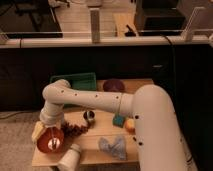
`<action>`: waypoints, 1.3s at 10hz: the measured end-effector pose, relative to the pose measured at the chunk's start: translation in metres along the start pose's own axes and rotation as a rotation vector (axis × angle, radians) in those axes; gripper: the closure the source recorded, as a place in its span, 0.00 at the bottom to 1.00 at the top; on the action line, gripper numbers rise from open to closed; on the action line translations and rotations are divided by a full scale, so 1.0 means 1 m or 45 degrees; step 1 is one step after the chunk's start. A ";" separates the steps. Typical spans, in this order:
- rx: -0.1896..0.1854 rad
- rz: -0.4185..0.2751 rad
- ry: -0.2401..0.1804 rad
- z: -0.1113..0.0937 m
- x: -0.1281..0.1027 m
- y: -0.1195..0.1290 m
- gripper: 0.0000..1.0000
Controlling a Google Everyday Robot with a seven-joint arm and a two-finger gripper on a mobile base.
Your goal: Place fork in red bowl
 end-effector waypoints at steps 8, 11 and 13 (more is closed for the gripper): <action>-0.011 -0.080 0.048 -0.010 0.002 -0.013 0.20; -0.011 -0.080 0.048 -0.010 0.002 -0.013 0.20; -0.012 -0.079 0.048 -0.010 0.002 -0.013 0.20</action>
